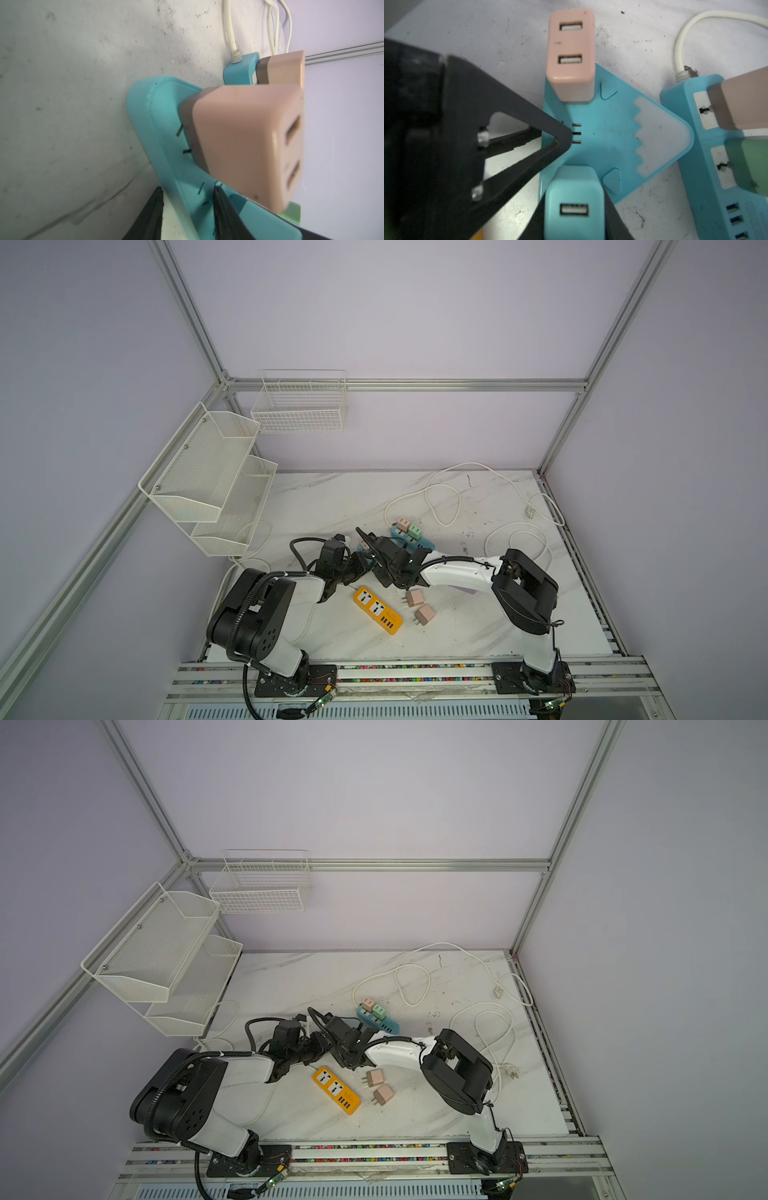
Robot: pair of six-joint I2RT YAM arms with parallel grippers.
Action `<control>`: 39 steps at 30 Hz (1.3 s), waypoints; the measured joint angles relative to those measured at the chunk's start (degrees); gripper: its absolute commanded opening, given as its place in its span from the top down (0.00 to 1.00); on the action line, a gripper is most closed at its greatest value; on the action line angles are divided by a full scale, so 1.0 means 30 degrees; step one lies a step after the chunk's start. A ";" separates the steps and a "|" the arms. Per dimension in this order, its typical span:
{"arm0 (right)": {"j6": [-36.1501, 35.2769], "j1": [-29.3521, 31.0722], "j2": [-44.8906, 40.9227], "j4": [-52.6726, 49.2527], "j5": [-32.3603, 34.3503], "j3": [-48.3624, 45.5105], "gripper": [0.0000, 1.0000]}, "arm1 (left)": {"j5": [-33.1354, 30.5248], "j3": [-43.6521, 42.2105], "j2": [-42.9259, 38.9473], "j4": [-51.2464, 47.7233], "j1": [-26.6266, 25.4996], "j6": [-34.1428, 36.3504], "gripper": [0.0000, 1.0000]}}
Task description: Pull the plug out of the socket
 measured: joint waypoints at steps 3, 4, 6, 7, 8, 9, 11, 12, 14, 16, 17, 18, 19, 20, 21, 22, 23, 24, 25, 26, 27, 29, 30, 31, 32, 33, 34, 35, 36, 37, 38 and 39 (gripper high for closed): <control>-0.0007 0.0240 0.0015 0.0007 0.0226 0.0000 0.92 | 0.0000 0.0007 0.0000 -0.0007 0.0000 0.0000 0.63; 0.0000 0.0342 0.0036 0.0000 0.0357 0.0000 0.92 | 0.0007 0.0015 -0.0007 -0.0029 0.0000 0.0000 0.63; 0.0022 0.0444 0.0051 0.0015 0.0554 0.0000 0.92 | 0.0007 0.0015 -0.0022 -0.0051 -0.0007 0.0000 0.64; 0.0022 0.0444 0.0051 0.0036 0.0561 -0.0007 0.92 | 0.0007 0.0022 -0.0022 -0.0051 -0.0022 -0.0007 0.65; 0.0015 0.0423 0.0051 0.0102 0.0561 -0.0058 0.92 | 0.0007 0.0029 -0.0029 -0.0044 -0.0036 -0.0007 0.65; 0.0022 0.0401 0.0044 0.0153 0.0554 -0.0095 0.92 | 0.0007 0.0029 -0.0029 -0.0051 -0.0036 -0.0015 0.65; 0.0022 0.0255 -0.0058 0.0240 0.0401 -0.0197 0.92 | 0.0000 0.0029 -0.0044 -0.0066 -0.0036 -0.0022 0.66; 0.0029 0.0153 -0.0109 0.0277 0.0321 -0.0255 0.92 | 0.0000 0.0029 -0.0044 -0.0073 -0.0036 -0.0029 0.67; 0.0022 0.0066 -0.0182 0.0372 0.0175 -0.0350 0.93 | 0.0000 0.0029 -0.0044 -0.0058 -0.0036 -0.0029 0.67; 0.0007 0.0066 -0.0226 0.0503 0.0131 -0.0444 0.94 | 0.0000 0.0036 -0.0036 -0.0066 -0.0036 -0.0029 0.68; 0.0000 0.0073 -0.0240 0.0561 0.0102 -0.0481 0.94 | 0.0000 0.0036 -0.0015 -0.0080 -0.0036 -0.0036 0.68; -0.0007 0.0095 -0.0240 0.0597 0.0051 -0.0510 0.94 | 0.0000 0.0036 0.0022 -0.0080 -0.0036 -0.0044 0.68; 0.0000 0.0146 -0.0240 0.0605 0.0036 -0.0510 0.94 | 0.0000 0.0036 0.0058 -0.0080 -0.0036 -0.0051 0.68; 0.0022 0.0204 -0.0240 0.0619 0.0044 -0.0510 0.94 | 0.0007 0.0036 0.0087 -0.0073 -0.0036 -0.0051 0.68; 0.0029 0.0226 -0.0240 0.0678 0.0044 -0.0561 0.94 | 0.0007 0.0036 0.0124 -0.0073 -0.0036 -0.0051 0.68; 0.0022 0.0219 -0.0291 0.0867 0.0036 -0.0699 0.94 | 0.0022 0.0051 0.0153 -0.0073 -0.0036 -0.0051 0.69; 0.0022 0.0211 -0.0350 0.0984 0.0015 -0.0801 0.94 | 0.0036 0.0058 0.0160 -0.0073 -0.0036 -0.0051 0.69; 0.0022 0.0189 -0.0386 0.1100 -0.0007 -0.0889 0.94 | 0.0051 0.0058 0.0175 -0.0066 -0.0036 -0.0051 0.69; 0.0022 0.0153 -0.0423 0.1151 -0.0051 -0.0940 0.94 | 0.0058 0.0058 0.0175 -0.0073 -0.0036 -0.0051 0.69; 0.0022 0.0095 -0.0459 0.1180 -0.0102 -0.0976 0.94 | 0.0066 0.0058 0.0175 -0.0066 -0.0036 -0.0058 0.69; 0.0007 0.0051 -0.0495 0.1166 -0.0117 -0.1005 0.94 | 0.0066 0.0080 0.0175 -0.0058 -0.0036 -0.0051 0.69; -0.0138 0.0015 -0.0539 0.1144 -0.0087 -0.1049 0.94 | 0.0117 0.0160 0.0175 -0.0051 -0.0058 -0.0051 0.69; -0.0211 0.0015 -0.0546 0.1144 -0.0087 -0.1049 0.94 | 0.0146 0.0182 0.0175 -0.0058 -0.0066 -0.0058 0.69; -0.0277 0.0022 -0.0546 0.1144 -0.0102 -0.1049 0.94 | 0.0153 0.0182 0.0175 -0.0058 -0.0066 -0.0058 0.69; -0.0342 0.0058 -0.0546 0.1144 -0.0095 -0.1049 0.95 | 0.0160 0.0182 0.0175 -0.0058 -0.0066 -0.0051 0.69; -0.0423 0.0109 -0.0546 0.1151 -0.0051 -0.1049 0.95 | 0.0168 0.0182 0.0175 -0.0058 -0.0066 -0.0051 0.69; -0.0495 0.0168 -0.0539 0.1151 0.0044 -0.1049 0.95 | 0.0175 0.0189 0.0175 -0.0066 -0.0058 -0.0051 0.69; -0.0568 0.0248 -0.0525 0.1137 0.0175 -0.1049 0.97 | 0.0204 0.0189 0.0168 -0.0066 -0.0066 -0.0051 0.69; -0.0612 0.0321 -0.0525 0.1115 0.0313 -0.1049 0.97 | 0.0219 0.0189 0.0168 -0.0073 -0.0073 -0.0051 0.70; -0.0641 0.0350 -0.0525 0.1122 0.0379 -0.1049 0.97 | 0.0226 0.0189 0.0168 -0.0073 -0.0073 -0.0051 0.70; -0.0699 0.0357 -0.0525 0.1122 0.0415 -0.1049 0.97 | 0.0226 0.0189 0.0175 -0.0073 -0.0073 -0.0058 0.71; -0.0780 0.0357 -0.0525 0.1129 0.0459 -0.1056 0.97 | 0.0226 0.0189 0.0175 -0.0080 -0.0073 -0.0058 0.71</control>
